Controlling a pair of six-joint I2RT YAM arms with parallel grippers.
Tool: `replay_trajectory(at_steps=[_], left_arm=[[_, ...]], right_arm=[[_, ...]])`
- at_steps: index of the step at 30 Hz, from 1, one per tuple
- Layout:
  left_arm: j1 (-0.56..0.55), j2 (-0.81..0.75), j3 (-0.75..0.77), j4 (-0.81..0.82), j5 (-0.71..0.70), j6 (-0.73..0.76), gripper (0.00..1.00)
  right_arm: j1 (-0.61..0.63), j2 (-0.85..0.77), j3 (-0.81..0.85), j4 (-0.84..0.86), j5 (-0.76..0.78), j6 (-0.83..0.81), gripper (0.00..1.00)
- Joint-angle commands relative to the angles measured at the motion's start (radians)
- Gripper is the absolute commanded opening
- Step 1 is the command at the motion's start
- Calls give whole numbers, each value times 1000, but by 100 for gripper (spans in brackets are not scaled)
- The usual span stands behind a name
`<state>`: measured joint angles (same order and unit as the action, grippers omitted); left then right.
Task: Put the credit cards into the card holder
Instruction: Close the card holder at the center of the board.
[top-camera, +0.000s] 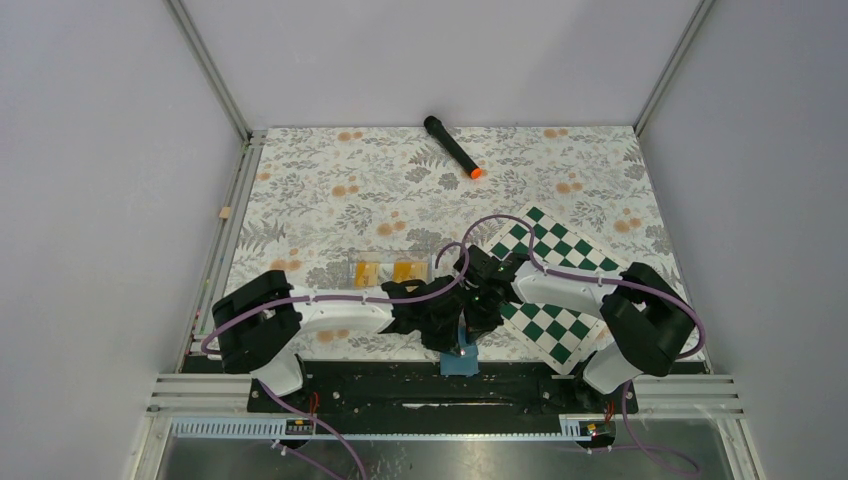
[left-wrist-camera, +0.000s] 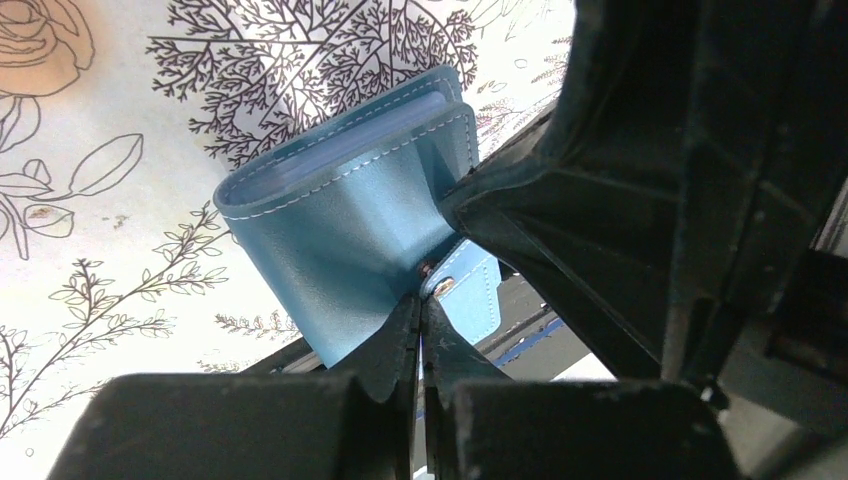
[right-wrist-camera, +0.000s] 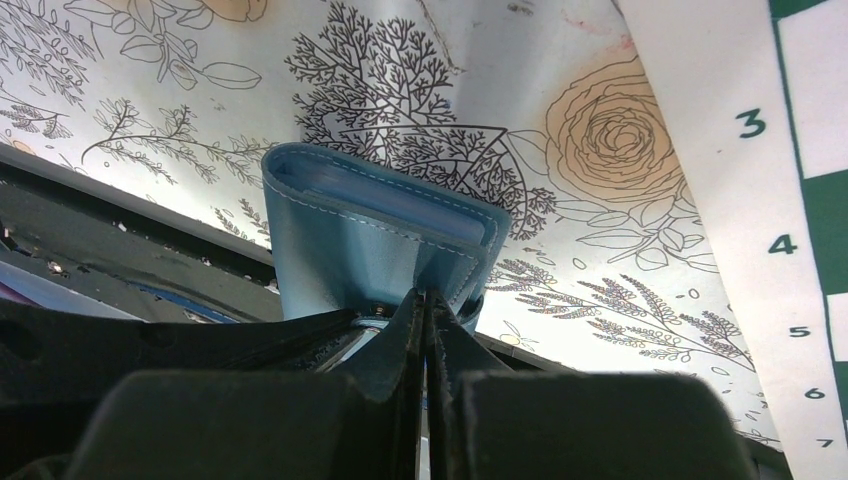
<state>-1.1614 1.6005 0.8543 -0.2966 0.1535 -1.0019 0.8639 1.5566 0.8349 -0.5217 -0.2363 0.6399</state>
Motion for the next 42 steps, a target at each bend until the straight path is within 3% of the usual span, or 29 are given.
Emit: replay_trajectory(at_steps=[1,20,42], left_arm=[[-12,15,-29,-27,-23,0,0],[2,4,19,-16,-53,30,0],[14,-29,2,21,-66,20,0]], right_arm=[[6,-26,-7,17,63,-34,0],[6,-219,-121,100,-28,-18,0],[9,-189,-173,187,-136,12,0]])
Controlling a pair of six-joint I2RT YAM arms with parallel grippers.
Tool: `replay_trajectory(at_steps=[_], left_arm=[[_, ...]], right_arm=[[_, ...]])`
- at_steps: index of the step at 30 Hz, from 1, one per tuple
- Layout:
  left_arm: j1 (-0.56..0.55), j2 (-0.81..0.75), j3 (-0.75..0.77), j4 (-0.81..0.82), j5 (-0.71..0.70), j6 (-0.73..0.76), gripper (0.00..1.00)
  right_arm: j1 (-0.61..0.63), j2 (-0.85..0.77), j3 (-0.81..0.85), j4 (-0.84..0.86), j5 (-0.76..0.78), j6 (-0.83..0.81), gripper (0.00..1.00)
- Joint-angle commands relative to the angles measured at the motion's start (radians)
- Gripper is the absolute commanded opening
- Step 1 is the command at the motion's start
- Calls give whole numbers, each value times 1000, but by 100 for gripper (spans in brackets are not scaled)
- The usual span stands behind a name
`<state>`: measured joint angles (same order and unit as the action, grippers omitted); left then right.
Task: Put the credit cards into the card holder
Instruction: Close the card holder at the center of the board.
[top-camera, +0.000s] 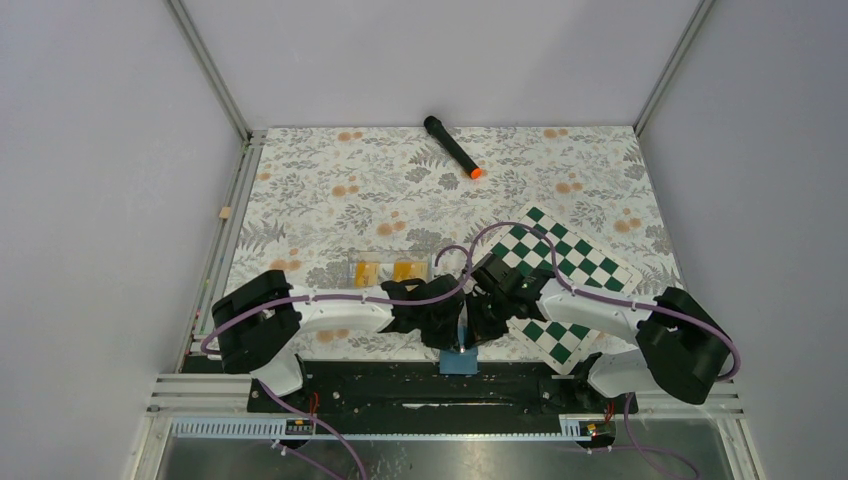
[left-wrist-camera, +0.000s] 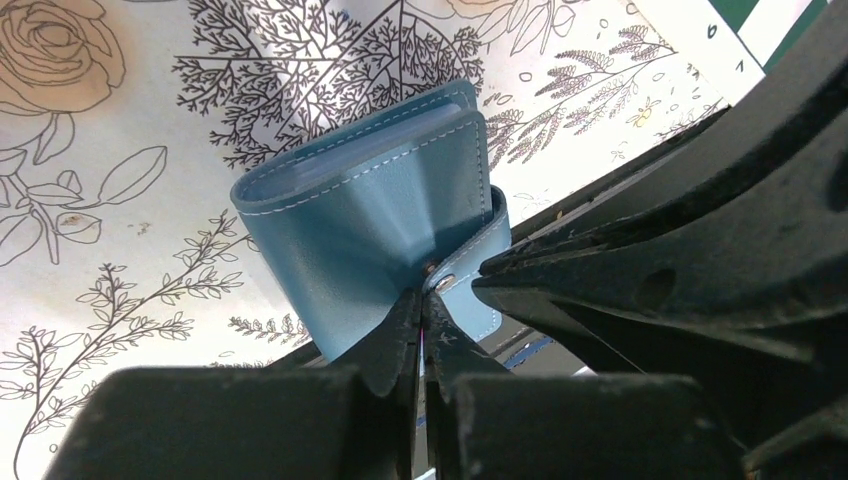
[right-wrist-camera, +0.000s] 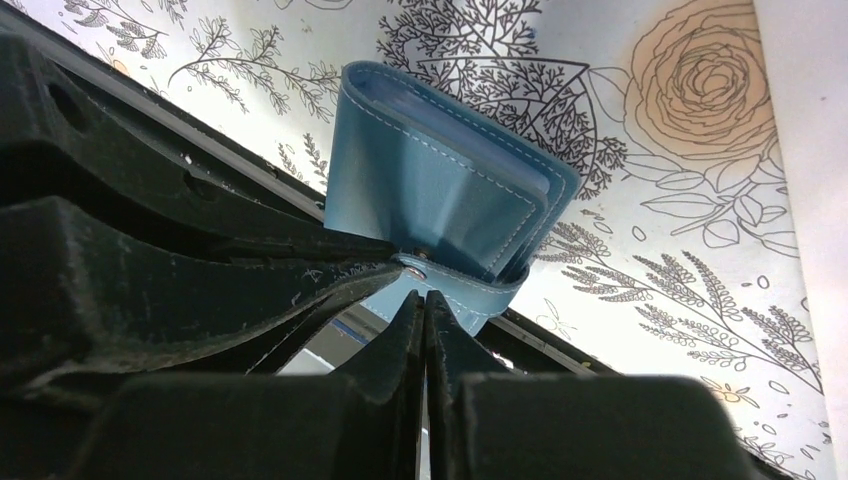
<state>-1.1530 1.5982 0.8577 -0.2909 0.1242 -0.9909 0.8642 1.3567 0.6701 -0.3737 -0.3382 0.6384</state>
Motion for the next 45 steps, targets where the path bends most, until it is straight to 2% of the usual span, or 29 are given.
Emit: replay_trajectory(at_steps=[1,17,37,42,45], left_arm=[[7,-26,-2,15,-37,9,0],[18,26,-14,12,-45,6,0],[-1,235,4,-83,-89,32,0],[-2,213,10,-69,-93,42,0],[-2,126,1,-48,-114,47,0]], right_arm=[[9,17,-8,43,-36,13,0],[10,137,16,29,19,18,0],[48,197,26,-16,95,46,0],[51,174,24,-13,97,46,0],[50,102,28,-20,110,36,0]])
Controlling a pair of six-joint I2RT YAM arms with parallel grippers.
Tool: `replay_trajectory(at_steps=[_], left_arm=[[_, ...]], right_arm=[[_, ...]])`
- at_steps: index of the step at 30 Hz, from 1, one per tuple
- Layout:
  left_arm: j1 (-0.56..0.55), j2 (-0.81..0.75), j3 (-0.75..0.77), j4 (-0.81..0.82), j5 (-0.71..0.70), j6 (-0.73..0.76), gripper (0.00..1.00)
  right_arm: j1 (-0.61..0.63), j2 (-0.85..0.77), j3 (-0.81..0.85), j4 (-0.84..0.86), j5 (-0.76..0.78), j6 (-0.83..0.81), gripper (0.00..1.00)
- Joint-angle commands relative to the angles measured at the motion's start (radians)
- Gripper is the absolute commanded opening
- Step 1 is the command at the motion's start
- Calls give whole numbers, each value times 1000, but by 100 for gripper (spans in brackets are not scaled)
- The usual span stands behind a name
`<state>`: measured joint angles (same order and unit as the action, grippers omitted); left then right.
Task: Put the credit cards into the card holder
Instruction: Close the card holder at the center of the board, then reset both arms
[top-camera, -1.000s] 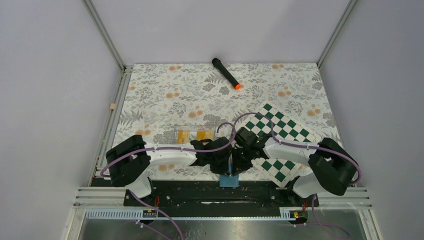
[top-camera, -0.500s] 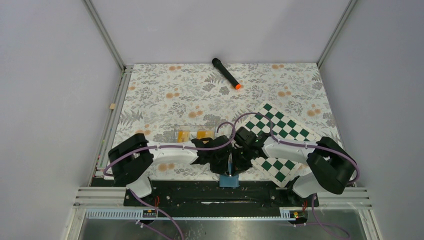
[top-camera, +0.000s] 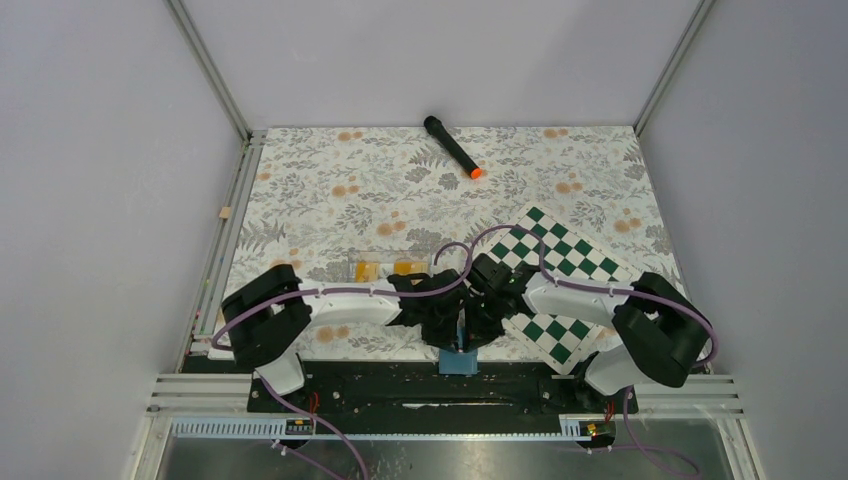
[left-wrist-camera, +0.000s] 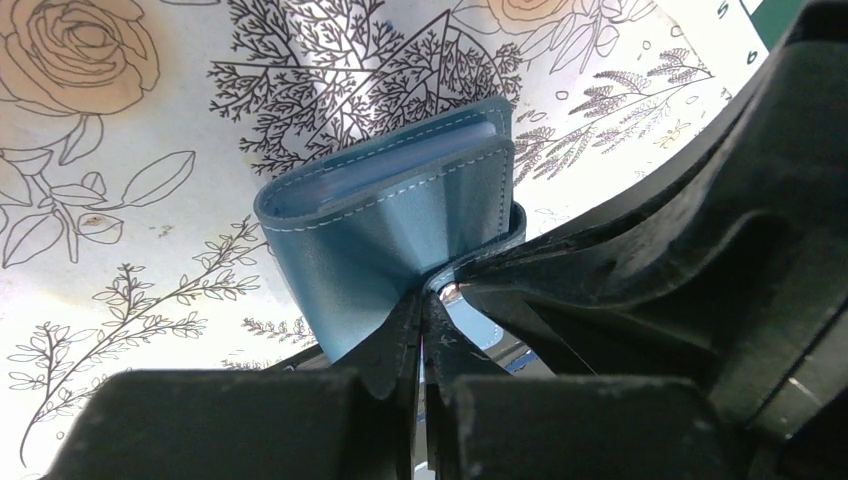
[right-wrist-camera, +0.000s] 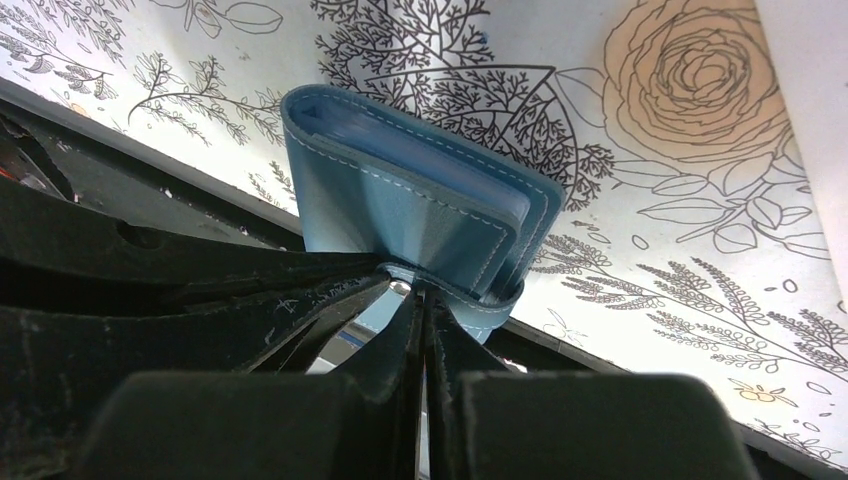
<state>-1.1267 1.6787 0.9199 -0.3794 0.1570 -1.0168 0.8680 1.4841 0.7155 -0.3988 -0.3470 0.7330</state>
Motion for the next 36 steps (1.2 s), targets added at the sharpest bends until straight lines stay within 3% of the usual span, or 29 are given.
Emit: replay_trajectory(at_steps=[1,3,7,10,16,18,23,30,33,36], left_arm=[[-29,11,-65,46,-152,74,0],[-27,-67,-73,67,-173,81,1],[-24,-255,-102,118,-224,83,37],[-5,-399,-155,185,-242,77,58],[100,-716,-380,473,-163,13,86],[143,-824,-467,557,-133,-26,96],[260,-1073,-646,617,-102,-93,99],[330,-1382,-752,464,-192,-76,99],[334,-1443,-697,303,-266,30,99],[334,-1428,-593,96,-416,162,99]], right_arm=[[46,-54,-15,5,122,-59,0],[46,-116,-8,-1,132,-57,0],[45,-242,15,-15,165,-48,7],[37,-327,29,-20,189,-40,27],[-38,-455,27,-21,164,-27,66],[-84,-490,14,-17,121,-22,74],[-201,-582,-48,17,-2,-7,99],[-280,-621,-91,65,-78,7,99],[-305,-607,-83,44,-46,-26,99],[-332,-595,-48,-33,91,-105,100]])
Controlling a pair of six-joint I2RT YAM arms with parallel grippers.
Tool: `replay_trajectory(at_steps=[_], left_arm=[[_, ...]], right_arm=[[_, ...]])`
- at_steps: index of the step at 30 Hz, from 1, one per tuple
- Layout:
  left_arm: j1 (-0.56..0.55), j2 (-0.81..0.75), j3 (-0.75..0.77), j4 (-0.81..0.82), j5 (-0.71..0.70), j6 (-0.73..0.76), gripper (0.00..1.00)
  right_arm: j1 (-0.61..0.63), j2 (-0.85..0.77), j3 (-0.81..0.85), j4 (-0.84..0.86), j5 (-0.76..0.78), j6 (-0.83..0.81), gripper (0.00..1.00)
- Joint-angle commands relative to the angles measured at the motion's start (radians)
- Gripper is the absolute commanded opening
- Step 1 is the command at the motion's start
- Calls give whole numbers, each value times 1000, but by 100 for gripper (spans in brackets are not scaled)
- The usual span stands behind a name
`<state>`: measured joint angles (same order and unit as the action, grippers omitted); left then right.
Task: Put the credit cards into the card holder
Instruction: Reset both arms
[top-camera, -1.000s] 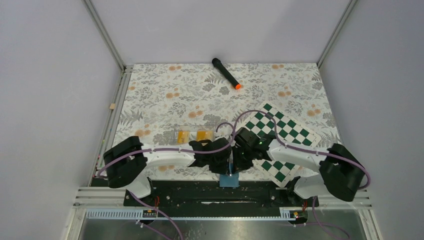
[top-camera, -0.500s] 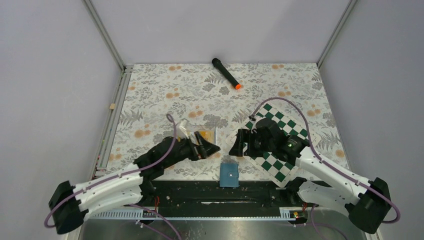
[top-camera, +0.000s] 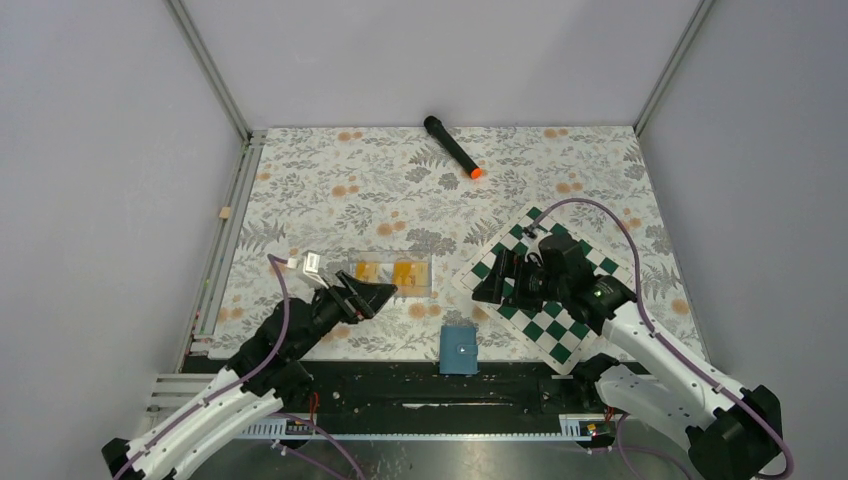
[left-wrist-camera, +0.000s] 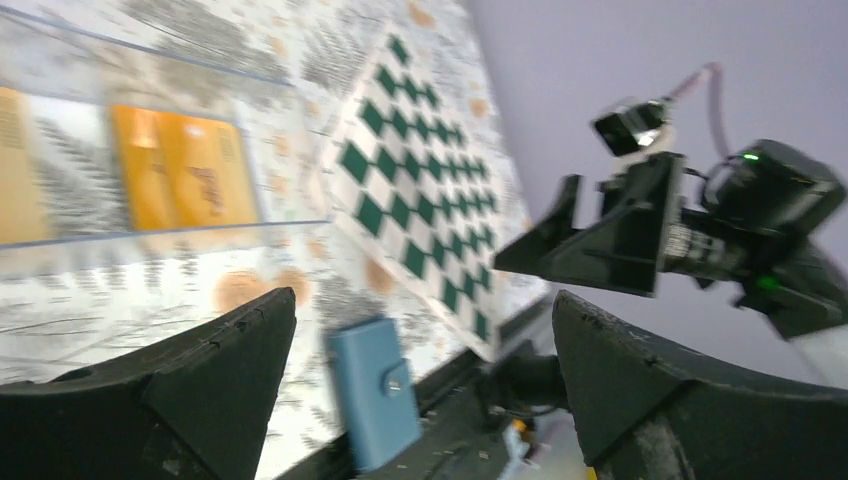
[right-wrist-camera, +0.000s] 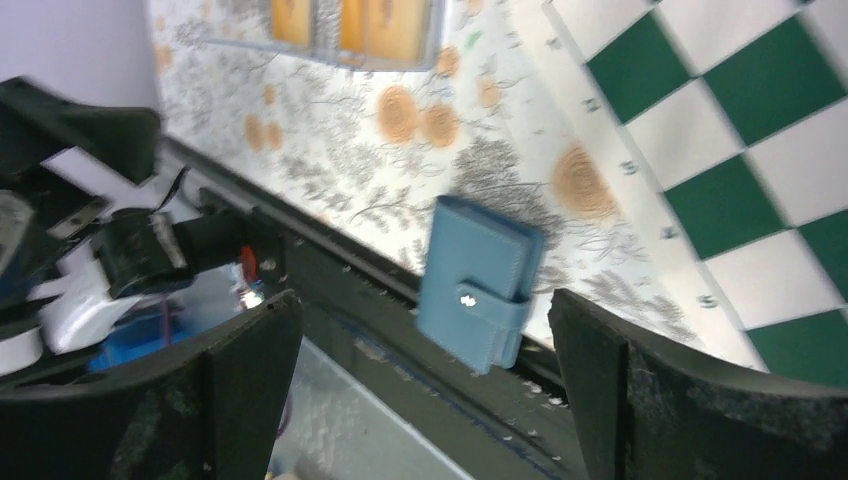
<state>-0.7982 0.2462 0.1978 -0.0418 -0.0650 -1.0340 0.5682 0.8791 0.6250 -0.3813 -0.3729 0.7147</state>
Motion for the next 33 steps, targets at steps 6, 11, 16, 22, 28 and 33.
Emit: replay_trajectory(at_steps=[6,11,16,22,28,33], left_arm=[[22,170,309,-376,-448,550,99],[228,378,348,-291,-354,774,99],[511,474,190,44,-241,834,99],[614,699,92,513,-293,957,99],[635,900,23,936,-229,1025,99],[669,1097,-23,1239,-183,1022,99]], right_arm=[[-74,-62,40,-69,654,-286,99],[-165,-119,-87,144,866,-453,100],[-313,-46,-193,368,769,-544,99],[-440,102,-310,778,761,-551,99],[-499,213,-403,1156,800,-560,99],[-538,329,-287,1086,657,-610,100]])
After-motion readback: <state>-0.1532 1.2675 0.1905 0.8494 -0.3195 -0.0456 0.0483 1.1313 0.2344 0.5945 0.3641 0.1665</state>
